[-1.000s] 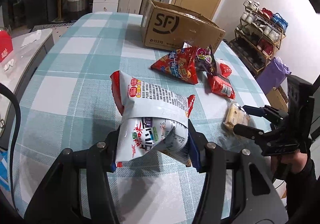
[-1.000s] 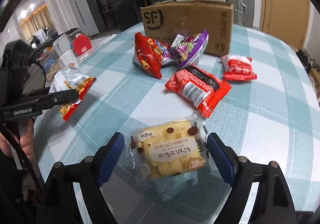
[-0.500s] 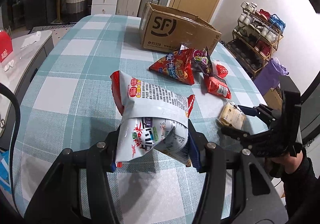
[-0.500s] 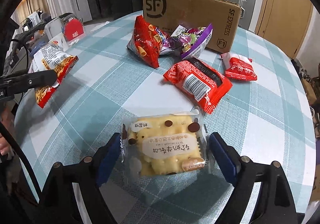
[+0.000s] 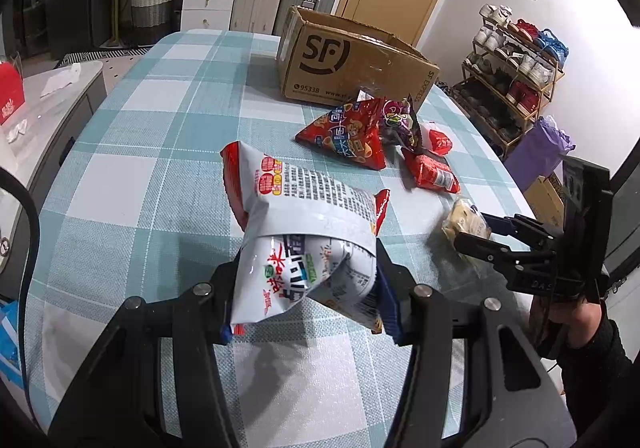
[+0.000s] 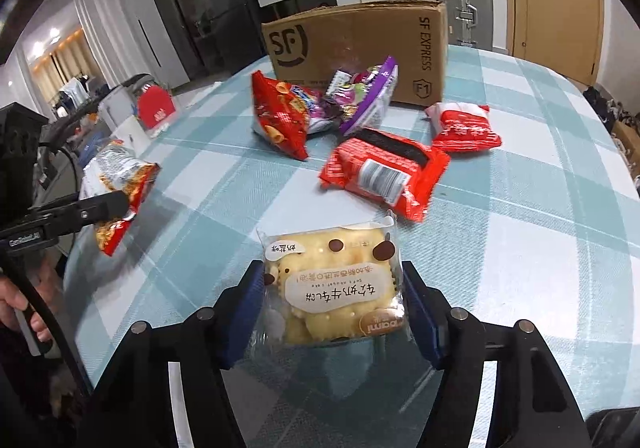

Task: Organize snacks
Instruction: 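Carry the white bag with the left gripper and bun pack with the right gripper to the box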

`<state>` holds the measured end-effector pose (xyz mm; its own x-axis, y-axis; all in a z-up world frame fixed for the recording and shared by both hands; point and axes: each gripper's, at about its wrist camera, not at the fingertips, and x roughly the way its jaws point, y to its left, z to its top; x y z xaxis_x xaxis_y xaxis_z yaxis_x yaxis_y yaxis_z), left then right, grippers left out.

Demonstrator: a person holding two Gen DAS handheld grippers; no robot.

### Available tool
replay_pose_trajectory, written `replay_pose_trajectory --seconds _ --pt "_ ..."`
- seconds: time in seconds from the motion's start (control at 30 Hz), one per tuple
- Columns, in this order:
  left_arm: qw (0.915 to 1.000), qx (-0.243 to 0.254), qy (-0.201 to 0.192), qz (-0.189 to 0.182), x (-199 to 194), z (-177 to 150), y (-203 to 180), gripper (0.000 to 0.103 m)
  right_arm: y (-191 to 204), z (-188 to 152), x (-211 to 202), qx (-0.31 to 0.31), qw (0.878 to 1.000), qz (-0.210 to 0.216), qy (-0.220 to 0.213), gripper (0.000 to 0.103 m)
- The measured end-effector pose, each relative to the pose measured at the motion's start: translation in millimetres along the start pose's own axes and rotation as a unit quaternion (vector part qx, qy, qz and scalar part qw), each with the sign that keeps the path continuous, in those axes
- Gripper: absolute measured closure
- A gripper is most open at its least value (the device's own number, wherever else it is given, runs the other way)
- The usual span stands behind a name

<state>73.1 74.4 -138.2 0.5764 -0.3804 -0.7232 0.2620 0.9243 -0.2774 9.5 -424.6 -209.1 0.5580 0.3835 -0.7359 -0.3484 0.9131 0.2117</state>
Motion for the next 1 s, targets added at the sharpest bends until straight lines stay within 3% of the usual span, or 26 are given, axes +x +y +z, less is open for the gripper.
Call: replay_pose_trajectory --seconds 0.2,0.43,0.73,1.0 --pt "0.9999 0.011 -0.005 0.001 -5 16 -3 0.052 7 13 -28 0.013 0.999 0.037 -0.038 0.036" --pt "0.9993 0.036 -0.006 -0.003 -11 50 -18 0.052 16 52 -71 0.013 0.992 0.091 -0.088 0.036" --pt "0.9976 0.060 -0.034 0.003 -23 110 -41 0.052 -7 122 -105 0.062 0.970 0.195 -0.130 0.036" --pt "0.9967 0.070 -0.043 0.005 -16 168 -57 0.052 -22 188 -123 0.054 0.965 0.203 -0.156 0.036"
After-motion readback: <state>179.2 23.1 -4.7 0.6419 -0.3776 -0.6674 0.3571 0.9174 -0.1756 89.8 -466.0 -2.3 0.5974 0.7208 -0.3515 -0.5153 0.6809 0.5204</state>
